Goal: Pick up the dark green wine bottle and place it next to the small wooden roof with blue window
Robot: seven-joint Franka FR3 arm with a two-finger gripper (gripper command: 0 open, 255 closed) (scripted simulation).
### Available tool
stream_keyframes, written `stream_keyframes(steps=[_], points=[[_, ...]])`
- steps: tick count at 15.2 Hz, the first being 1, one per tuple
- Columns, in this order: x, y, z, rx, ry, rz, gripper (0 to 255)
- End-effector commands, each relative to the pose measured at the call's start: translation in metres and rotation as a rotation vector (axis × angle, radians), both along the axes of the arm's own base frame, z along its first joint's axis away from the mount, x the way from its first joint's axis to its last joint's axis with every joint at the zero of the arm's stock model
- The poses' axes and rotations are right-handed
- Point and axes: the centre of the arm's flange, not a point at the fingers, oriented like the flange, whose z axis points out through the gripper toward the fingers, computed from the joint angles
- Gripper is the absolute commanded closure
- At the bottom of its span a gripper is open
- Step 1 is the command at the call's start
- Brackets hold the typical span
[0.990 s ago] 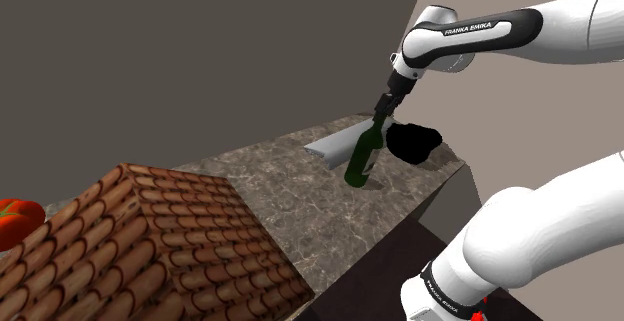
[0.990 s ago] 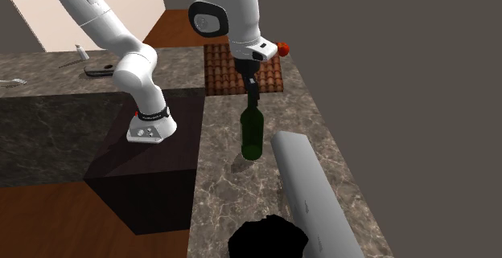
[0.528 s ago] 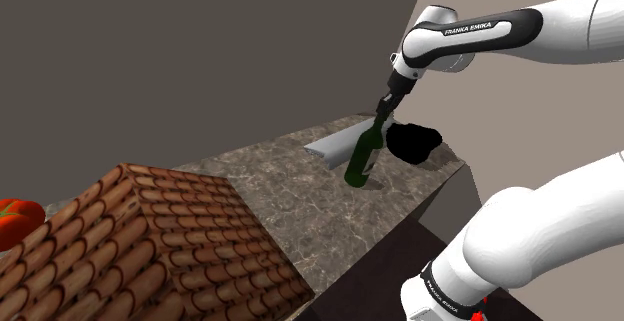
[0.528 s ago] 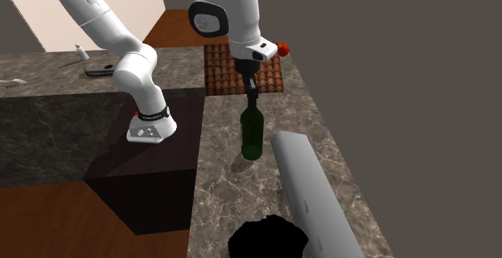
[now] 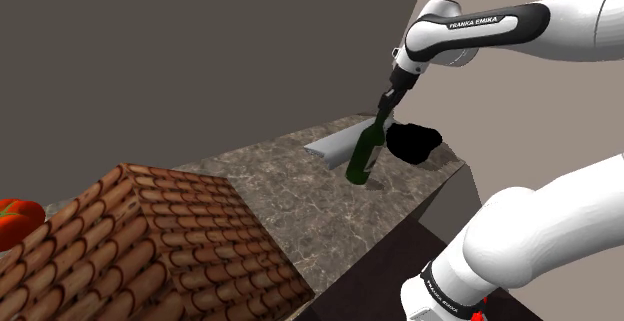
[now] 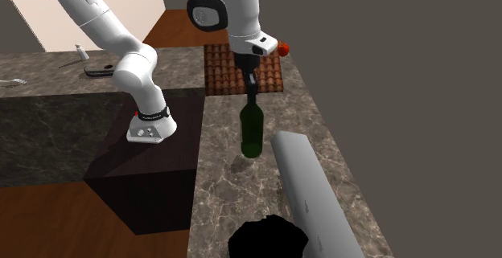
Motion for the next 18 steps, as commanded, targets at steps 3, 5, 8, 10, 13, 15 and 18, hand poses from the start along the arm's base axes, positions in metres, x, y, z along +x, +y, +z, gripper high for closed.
stream_keyframes(steps=[3,5,8,10,13,15,18], points=[[0.001,0.0,0.021,0.0,0.0,0.0,255],[0.001,0.0,0.032,0.0,0.0,0.0,255],[0.001,0.0,0.048,0.0,0.0,0.0,255],[0.001,0.0,0.058,0.0,0.0,0.0,255],[0.001,0.0,0.074,0.0,0.0,0.0,255],[0.001,0.0,0.085,0.0,0.0,0.0,255],[0.001,0.0,0.1,0.0,0.0,0.0,255]])
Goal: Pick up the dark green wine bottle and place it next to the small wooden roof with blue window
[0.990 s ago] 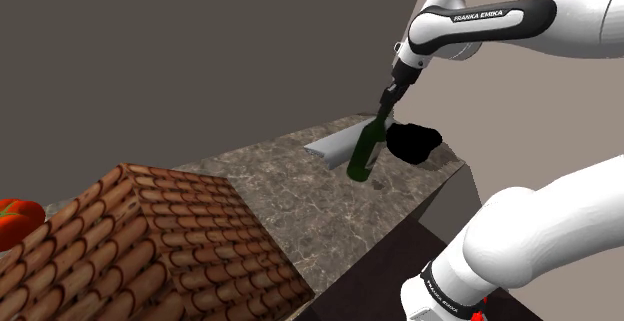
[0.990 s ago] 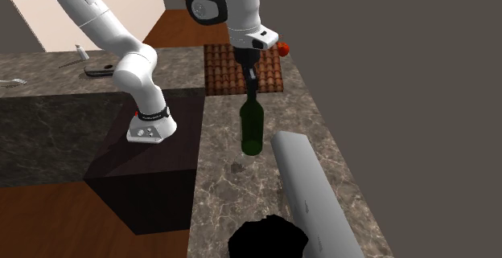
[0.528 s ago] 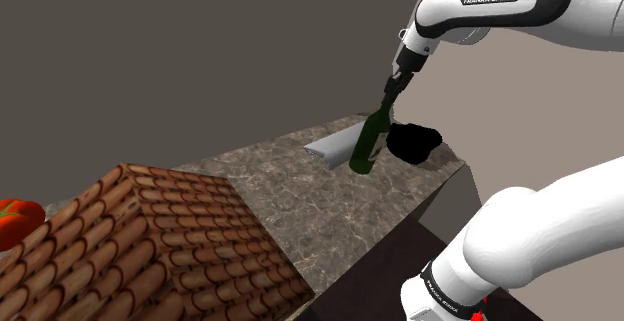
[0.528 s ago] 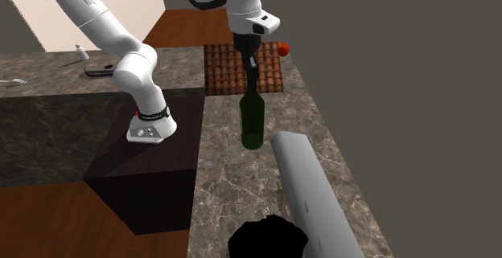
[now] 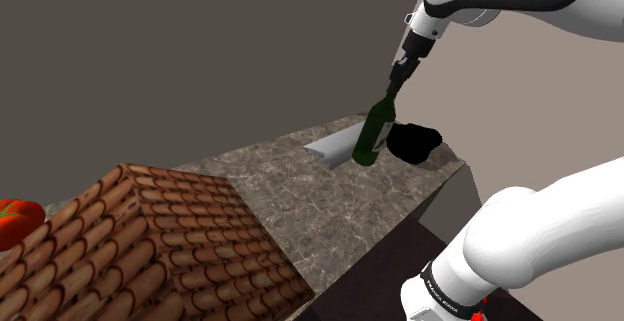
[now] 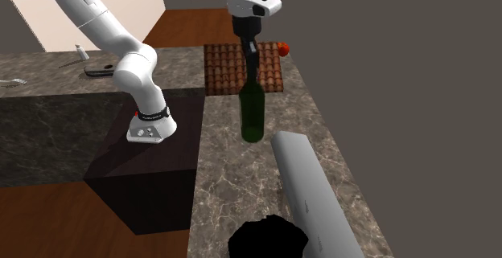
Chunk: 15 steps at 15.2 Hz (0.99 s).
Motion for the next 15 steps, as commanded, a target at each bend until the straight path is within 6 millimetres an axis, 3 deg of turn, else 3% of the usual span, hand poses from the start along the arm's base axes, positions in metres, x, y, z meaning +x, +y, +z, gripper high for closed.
stream_keyframes(steps=[1,15], points=[[0.0,0.0,0.011,0.0,0.0,0.0,255],[0.0,0.0,0.085,0.0,0.0,0.0,255]])
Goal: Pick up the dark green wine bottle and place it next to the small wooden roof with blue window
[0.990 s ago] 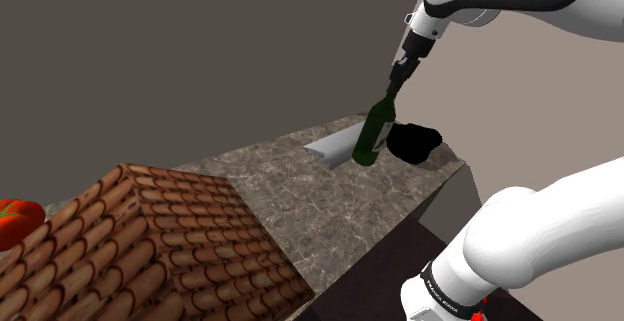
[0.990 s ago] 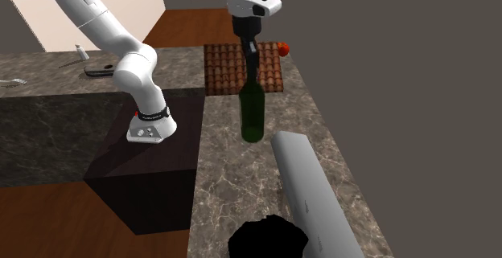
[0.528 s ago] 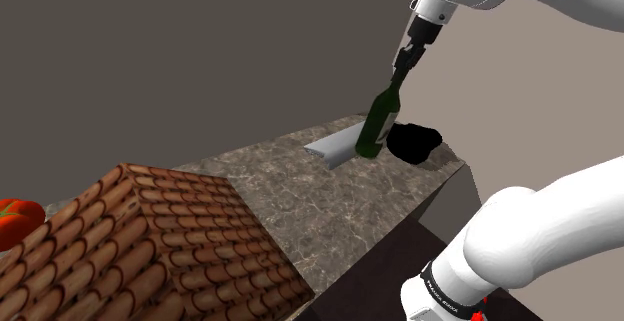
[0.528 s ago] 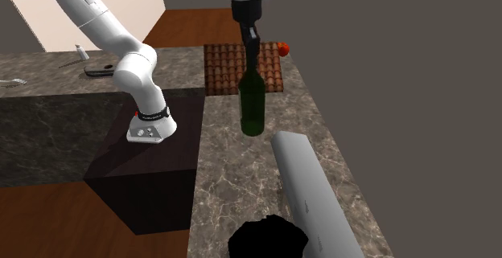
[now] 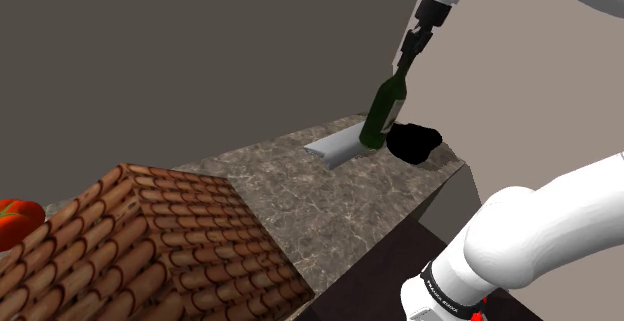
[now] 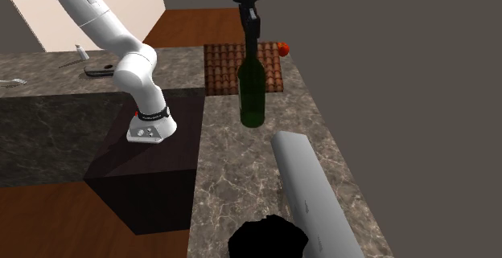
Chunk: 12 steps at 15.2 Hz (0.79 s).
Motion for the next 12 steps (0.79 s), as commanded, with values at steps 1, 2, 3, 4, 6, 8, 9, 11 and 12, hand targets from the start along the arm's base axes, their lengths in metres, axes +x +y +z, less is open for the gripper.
stream_keyframes(steps=[1,2,3,4,6,8,9,11,12], points=[[0.0,0.0,0.01,0.0,0.0,0.0,255],[0.0,0.0,0.015,0.0,0.0,0.0,255],[0.0,0.0,0.021,0.0,0.0,0.0,255],[0.0,0.0,0.026,0.0,0.0,0.0,255],[0.0,0.0,0.036,0.0,0.0,0.0,255],[0.0,0.0,0.047,0.0,0.0,0.0,255],[0.0,0.0,0.052,0.0,0.0,0.0,255],[0.0,0.0,0.063,0.0,0.0,0.0,255],[0.0,0.0,0.068,0.0,0.0,0.0,255]])
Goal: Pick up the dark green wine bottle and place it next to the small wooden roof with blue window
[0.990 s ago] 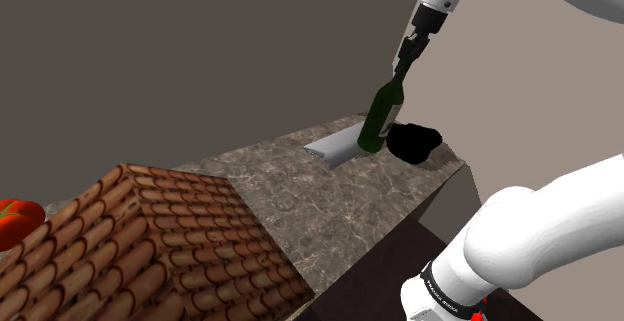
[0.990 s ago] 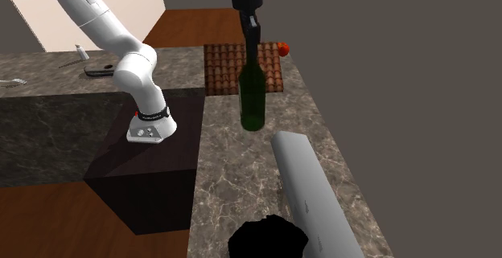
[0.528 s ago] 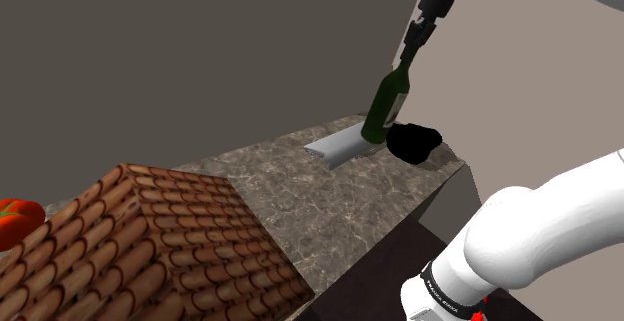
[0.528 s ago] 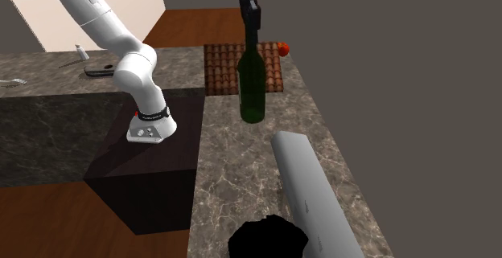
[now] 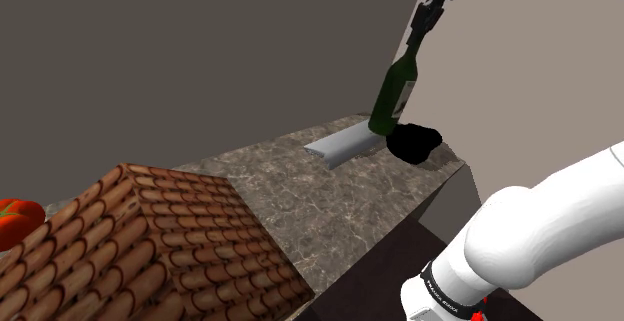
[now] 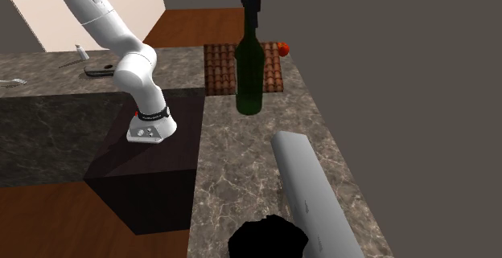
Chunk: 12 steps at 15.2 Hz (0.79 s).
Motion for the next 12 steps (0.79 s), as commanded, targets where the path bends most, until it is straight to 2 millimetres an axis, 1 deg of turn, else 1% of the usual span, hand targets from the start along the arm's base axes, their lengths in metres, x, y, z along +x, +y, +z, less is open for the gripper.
stream_keyframes(steps=[1,12], points=[[0.0,0.0,0.012,0.0,0.0,0.0,255],[0.0,0.0,0.07,0.0,0.0,0.0,255]])
